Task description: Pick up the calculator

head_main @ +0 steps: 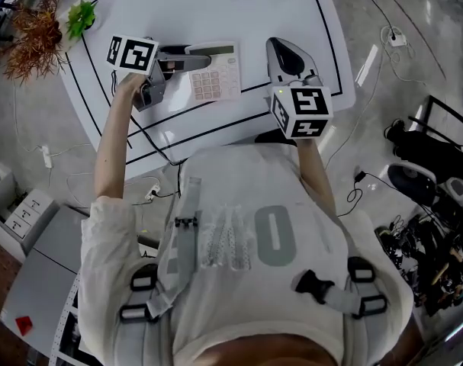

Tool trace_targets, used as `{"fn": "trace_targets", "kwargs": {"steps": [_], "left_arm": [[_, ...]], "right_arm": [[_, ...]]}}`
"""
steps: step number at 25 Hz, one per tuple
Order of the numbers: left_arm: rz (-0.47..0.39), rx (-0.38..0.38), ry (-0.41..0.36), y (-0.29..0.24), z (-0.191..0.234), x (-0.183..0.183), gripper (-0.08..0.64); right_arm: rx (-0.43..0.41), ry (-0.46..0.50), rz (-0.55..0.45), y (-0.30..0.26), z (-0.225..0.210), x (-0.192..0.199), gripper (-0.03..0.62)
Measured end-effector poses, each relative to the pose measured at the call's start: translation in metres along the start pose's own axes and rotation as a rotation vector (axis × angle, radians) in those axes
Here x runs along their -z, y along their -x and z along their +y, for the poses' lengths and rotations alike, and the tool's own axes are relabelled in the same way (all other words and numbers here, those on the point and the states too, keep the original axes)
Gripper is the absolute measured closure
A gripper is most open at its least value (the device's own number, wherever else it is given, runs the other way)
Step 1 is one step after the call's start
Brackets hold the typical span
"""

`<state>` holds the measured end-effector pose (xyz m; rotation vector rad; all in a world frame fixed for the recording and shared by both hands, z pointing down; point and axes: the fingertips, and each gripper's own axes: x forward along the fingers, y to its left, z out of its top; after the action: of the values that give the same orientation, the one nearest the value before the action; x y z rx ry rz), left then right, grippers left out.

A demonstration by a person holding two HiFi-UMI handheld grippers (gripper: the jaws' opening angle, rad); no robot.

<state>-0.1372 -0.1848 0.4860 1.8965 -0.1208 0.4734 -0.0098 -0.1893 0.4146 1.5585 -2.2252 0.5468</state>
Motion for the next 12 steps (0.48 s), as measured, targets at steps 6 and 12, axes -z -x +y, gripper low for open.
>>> {"fn": "trace_targets", "kwargs": {"steps": [6,12], "left_arm": [[0.057,0.015,-0.011,-0.007,0.000,0.002,0.186],[0.087,-0.057,-0.048,-0.009,0.012,0.006,0.269]], "right_arm": [[-0.013,0.004,0.013,-0.009,0.002,0.000,0.584],[-0.025,0.005,0.022,-0.015,0.003,0.003,0.584]]}}
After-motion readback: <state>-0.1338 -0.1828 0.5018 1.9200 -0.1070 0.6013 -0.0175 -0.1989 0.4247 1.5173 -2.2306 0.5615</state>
